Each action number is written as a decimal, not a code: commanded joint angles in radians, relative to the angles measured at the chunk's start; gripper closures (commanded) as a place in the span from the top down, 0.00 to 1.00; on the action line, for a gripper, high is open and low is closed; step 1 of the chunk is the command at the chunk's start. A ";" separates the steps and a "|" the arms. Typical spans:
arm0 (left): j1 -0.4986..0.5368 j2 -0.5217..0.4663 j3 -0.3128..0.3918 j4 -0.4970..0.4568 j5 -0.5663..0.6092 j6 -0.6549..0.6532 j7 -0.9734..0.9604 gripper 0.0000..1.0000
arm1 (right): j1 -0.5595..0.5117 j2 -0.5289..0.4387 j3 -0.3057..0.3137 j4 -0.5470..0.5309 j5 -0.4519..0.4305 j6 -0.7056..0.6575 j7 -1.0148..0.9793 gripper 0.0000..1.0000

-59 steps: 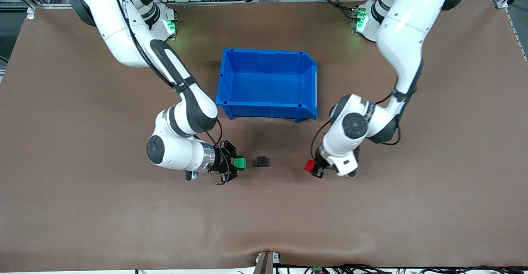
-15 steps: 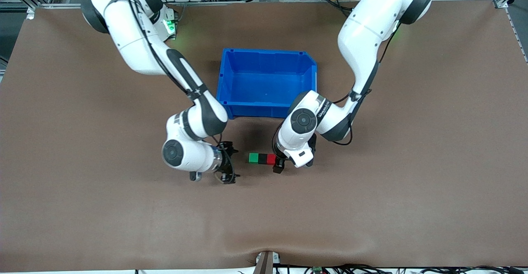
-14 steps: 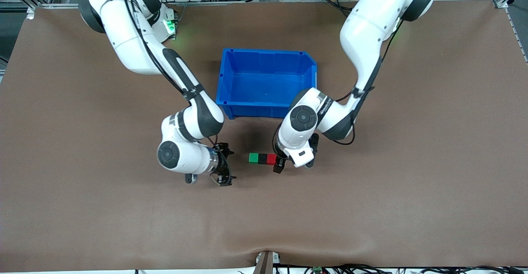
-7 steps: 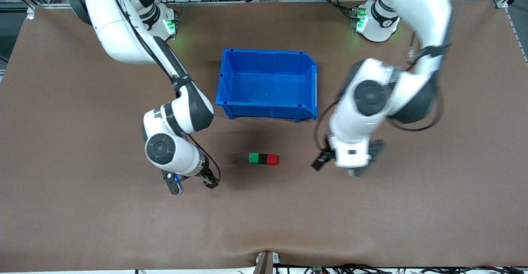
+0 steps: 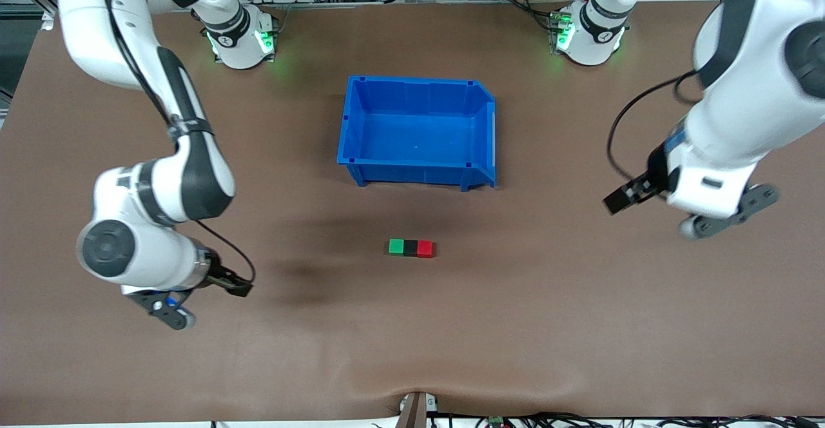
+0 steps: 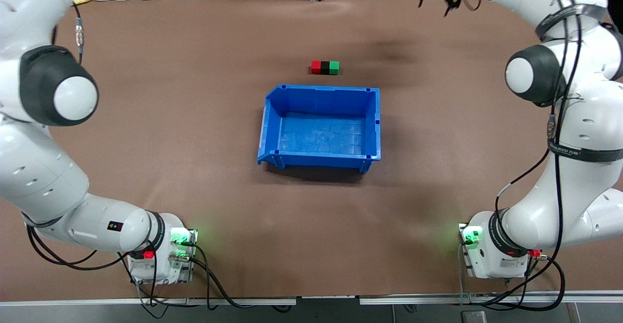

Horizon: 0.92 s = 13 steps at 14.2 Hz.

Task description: Attach green and red cubes to black cube

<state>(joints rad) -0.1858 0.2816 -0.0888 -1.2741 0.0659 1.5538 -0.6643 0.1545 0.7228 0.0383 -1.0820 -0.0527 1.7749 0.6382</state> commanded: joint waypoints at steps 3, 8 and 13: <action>0.109 -0.185 -0.022 -0.144 0.002 -0.029 0.259 1.00 | -0.116 -0.183 0.017 -0.032 -0.012 -0.114 -0.395 1.00; 0.236 -0.355 -0.129 -0.333 -0.001 -0.011 0.406 1.00 | -0.190 -0.365 0.022 -0.082 -0.007 -0.356 -0.722 1.00; 0.267 -0.354 -0.109 -0.324 0.000 -0.058 0.512 1.00 | -0.230 -0.652 0.015 -0.474 0.039 -0.212 -0.770 1.00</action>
<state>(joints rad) 0.0514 -0.0553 -0.1964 -1.5788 0.0657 1.5052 -0.1901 -0.0358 0.2371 0.0380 -1.3047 -0.0506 1.4516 -0.1076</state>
